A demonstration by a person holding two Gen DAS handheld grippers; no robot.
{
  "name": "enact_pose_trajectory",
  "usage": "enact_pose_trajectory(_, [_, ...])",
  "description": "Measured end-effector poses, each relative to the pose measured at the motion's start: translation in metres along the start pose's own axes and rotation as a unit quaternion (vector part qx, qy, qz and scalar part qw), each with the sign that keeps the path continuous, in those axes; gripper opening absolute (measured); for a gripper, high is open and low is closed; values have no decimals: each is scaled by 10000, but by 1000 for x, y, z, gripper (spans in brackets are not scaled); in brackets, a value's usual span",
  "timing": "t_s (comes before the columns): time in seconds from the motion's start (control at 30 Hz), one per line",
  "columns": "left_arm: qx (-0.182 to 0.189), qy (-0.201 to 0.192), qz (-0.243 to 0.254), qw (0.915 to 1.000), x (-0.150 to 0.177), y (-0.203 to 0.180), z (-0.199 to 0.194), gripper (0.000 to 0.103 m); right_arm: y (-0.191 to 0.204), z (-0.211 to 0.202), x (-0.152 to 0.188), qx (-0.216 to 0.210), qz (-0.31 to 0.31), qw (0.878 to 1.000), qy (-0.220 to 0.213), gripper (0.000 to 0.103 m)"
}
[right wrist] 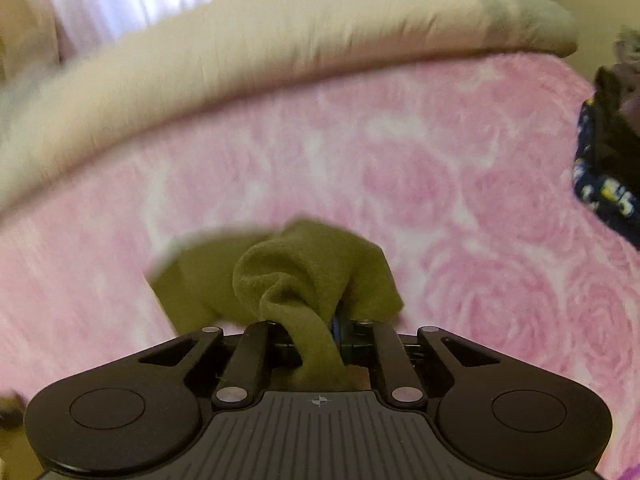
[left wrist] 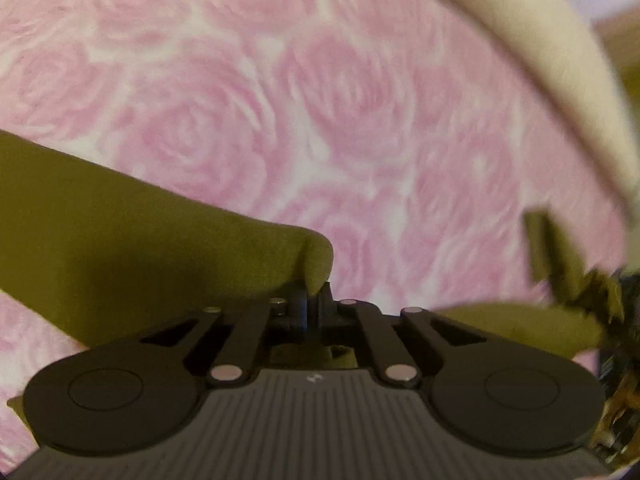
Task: Fold clothes
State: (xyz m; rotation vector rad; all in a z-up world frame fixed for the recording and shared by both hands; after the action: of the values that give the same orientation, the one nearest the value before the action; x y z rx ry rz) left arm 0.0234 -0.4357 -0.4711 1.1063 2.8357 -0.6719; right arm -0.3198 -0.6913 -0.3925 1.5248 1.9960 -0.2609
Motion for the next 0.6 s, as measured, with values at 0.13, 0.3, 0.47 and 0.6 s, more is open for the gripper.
enact_pose_trajectory(0.13, [316, -1036, -208, 9939, -33, 16, -78, 2, 19, -67, -61, -964, 454, 9877, -1144, 10])
enact_pose_trajectory(0.3, [617, -2665, -380, 9611, -66, 38, -215, 2, 39, -145, -118, -2346, 958, 9385, -2345, 10])
enact_pose_trajectory(0.47, [538, -3253, -521, 9427, -75, 62, -291, 16, 26, -157, -139, -2732, 1691, 9167, -2376, 11])
enact_pose_trajectory(0.6, [-137, -3103, -648, 9483, -85, 88, -270, 43, 5, -91, -117, -2064, 2488, 9365, -1360, 100])
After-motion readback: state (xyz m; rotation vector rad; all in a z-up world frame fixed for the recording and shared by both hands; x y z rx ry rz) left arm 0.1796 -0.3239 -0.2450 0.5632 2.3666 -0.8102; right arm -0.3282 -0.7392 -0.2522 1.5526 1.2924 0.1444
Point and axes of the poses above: each gripper's, at about its wrist camera, not at the fingertips, and z roughly the way its jaws point, y to its left, x to its underside, the point moved 9 cm from there along z, roughly the way its jaws point, and after that the axes turned 1 degree about z, right-handed, at the moved point
